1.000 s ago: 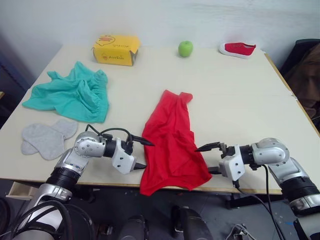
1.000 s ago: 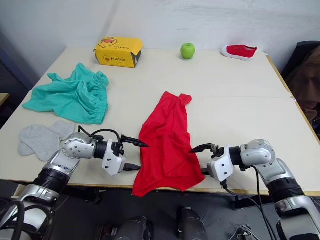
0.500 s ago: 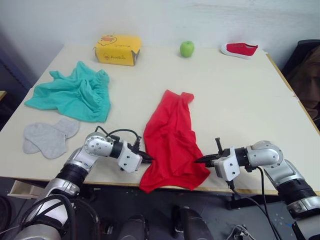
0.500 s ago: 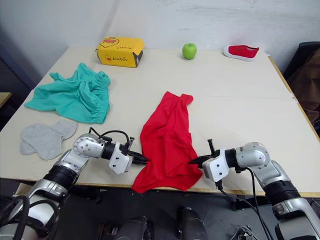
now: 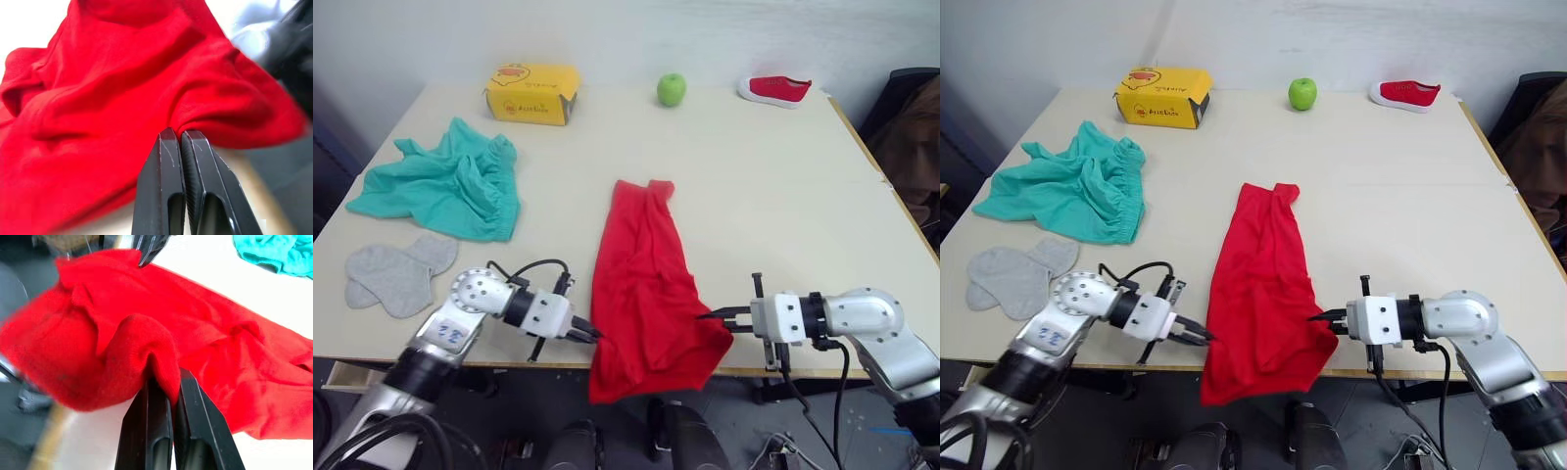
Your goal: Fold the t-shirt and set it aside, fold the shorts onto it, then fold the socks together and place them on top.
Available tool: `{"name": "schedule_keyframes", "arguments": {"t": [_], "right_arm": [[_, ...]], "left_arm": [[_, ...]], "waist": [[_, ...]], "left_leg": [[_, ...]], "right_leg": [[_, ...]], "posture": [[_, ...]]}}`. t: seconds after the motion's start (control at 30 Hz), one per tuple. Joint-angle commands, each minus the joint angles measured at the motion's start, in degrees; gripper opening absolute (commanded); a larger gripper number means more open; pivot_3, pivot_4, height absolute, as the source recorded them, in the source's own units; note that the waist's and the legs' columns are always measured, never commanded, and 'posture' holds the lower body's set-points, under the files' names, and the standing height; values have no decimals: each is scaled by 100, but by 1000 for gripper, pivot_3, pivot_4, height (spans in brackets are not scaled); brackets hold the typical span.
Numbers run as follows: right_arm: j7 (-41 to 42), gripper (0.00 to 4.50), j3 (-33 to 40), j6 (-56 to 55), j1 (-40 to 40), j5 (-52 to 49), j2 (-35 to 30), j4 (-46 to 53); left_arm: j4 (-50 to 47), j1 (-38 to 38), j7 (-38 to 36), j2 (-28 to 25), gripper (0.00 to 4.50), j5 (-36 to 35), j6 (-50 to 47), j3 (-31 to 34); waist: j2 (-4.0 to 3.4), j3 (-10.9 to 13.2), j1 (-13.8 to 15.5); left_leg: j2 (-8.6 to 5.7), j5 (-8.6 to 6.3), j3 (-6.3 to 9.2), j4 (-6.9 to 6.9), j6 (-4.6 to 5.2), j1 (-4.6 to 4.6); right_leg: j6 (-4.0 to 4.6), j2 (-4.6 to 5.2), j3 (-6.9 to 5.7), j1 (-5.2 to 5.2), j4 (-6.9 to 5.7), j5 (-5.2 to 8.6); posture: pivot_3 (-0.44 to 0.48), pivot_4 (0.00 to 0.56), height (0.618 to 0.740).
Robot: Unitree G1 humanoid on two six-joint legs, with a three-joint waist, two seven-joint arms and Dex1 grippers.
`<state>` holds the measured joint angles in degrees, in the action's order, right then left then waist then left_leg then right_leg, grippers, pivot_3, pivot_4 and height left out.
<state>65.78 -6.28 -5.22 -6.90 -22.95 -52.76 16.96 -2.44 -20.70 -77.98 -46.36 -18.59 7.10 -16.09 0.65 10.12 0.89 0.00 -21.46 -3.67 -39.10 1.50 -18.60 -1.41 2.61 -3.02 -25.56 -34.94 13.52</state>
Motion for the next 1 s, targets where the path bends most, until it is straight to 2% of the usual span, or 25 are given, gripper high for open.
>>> {"name": "schedule_keyframes", "arguments": {"t": [0.03, 0.23, 0.4, 0.57, 0.7, 0.87, 1.0], "right_arm": [[-48, 0, 424, 827, 518, -713, -265, 933], [-3, 0, 884, 1843, 1047, -1530, -518, 1694], [-298, 0, 819, 2498, 87, -1701, -222, 1211], [-555, 0, 350, 3459, -1857, -1634, 557, -168], [-731, 0, -135, 3698, -3262, -965, 1394, -1951], [-1158, 0, -265, 3930, -4494, -284, 2329, -4166], [-1456, 0, -149, 4135, -5142, 109, 2777, -5598]], "left_arm": [[-888, 372, 13, -237, 21, -487, -695, 321], [-1416, 657, 318, -282, 21, -1004, -1731, 724], [-1200, 412, 1142, 188, 21, -1406, -2727, 1154], [-581, -127, 2185, 834, 21, -1943, -3904, 1767], [558, -882, 3299, 1557, 21, -2159, -4645, 2322], [1910, -1737, 4204, 2187, 21, -1890, -4917, 2590], [2805, -2236, 4550, 2487, 21, -1552, -4863, 2532]], "waist": [[1, 1, 16], [6, 8, 52], [22, 20, 22], [43, 37, -21], [44, 38, -34], [44, 37, -75], [44, 37, -109]], "left_leg": [[0, -1, 0, 0, 1, 1], [-2, -2, 5, 1, 1, -2], [-3, -2, 4, 1, 1, -1], [-2, 2, 8, 0, -6, -2], [-2, 15, 16, 0, -33, -12], [-11, 30, 17, -9, -46, -77], [-16, 37, 12, -17, -49, -138]], "right_leg": [[-1, 0, 1, 1, 0, 1], [-9, 0, 0, 3, 4, 7], [-14, -4, 1, 4, 5, 8], [-12, -9, 1, 0, -4, 7], [-10, -8, -7, -8, -7, 8], [-15, 3, -16, -65, -33, 2], [-18, 8, -21, -127, -39, 1]], "posture": [[0, 150, 740], [0, 150, 740], [0, 150, 740], [0, 150, 740], [0, 150, 740], [0, 150, 740], [0, 150, 740]]}}
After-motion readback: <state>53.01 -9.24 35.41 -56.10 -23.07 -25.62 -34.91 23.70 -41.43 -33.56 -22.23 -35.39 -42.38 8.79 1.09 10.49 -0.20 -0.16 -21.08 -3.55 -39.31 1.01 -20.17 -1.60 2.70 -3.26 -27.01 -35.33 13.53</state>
